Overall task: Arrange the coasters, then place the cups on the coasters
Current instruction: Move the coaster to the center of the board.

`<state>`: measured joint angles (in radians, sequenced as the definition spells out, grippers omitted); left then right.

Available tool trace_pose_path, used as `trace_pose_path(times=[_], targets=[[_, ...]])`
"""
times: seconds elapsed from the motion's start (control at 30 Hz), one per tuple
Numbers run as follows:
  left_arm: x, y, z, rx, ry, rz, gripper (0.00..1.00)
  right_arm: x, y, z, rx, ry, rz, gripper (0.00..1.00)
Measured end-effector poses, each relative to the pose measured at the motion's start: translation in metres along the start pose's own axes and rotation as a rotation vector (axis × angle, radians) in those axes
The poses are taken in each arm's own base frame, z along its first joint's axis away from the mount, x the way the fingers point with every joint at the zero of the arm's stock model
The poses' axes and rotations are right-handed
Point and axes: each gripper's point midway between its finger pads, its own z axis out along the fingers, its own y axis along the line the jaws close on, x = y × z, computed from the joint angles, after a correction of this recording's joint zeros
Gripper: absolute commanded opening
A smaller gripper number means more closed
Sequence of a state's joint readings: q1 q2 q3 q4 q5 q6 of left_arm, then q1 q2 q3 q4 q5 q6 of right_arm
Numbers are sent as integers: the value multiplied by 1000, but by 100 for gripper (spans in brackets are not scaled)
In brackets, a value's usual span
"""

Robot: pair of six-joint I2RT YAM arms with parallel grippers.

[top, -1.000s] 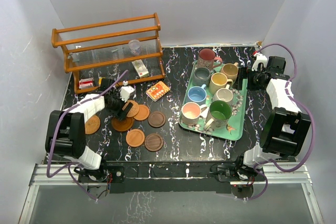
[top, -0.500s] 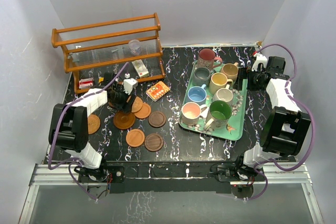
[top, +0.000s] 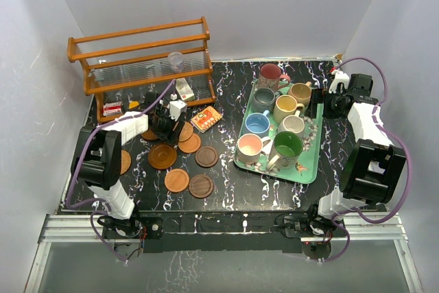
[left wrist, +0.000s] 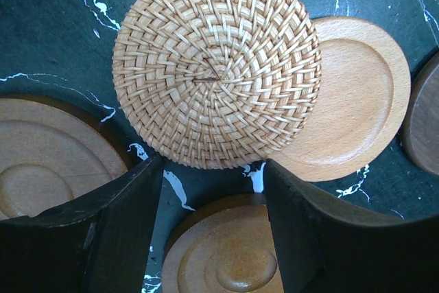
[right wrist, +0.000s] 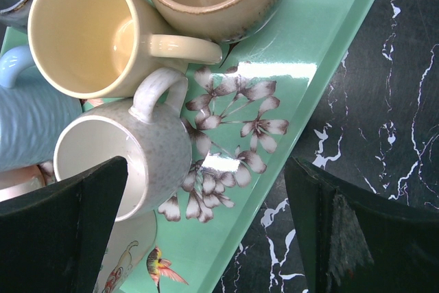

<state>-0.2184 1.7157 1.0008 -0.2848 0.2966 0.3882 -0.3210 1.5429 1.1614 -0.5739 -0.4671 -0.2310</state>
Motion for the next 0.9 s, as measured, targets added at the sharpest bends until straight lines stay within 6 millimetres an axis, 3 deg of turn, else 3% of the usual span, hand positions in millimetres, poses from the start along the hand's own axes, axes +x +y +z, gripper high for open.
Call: trace_pose_path(times=[0.17, 0.37, 0.6, 0.77, 0.9], targets=[[6, -3, -4, 3, 18, 9, 63, 1, 0, 1, 0, 2, 0, 98], [41, -10, -20, -19, 91, 50, 62, 1, 0, 1, -1, 4, 0, 98], [78, -4, -49, -89, 191, 88, 60, 1, 0, 1, -3, 4, 1, 98], [78, 9, -79, -135, 159, 33, 65, 1, 0, 1, -5, 4, 1, 98], [61, 29, -110, -193, 49, -61, 66, 1, 1, 1, -10, 3, 1, 98]])
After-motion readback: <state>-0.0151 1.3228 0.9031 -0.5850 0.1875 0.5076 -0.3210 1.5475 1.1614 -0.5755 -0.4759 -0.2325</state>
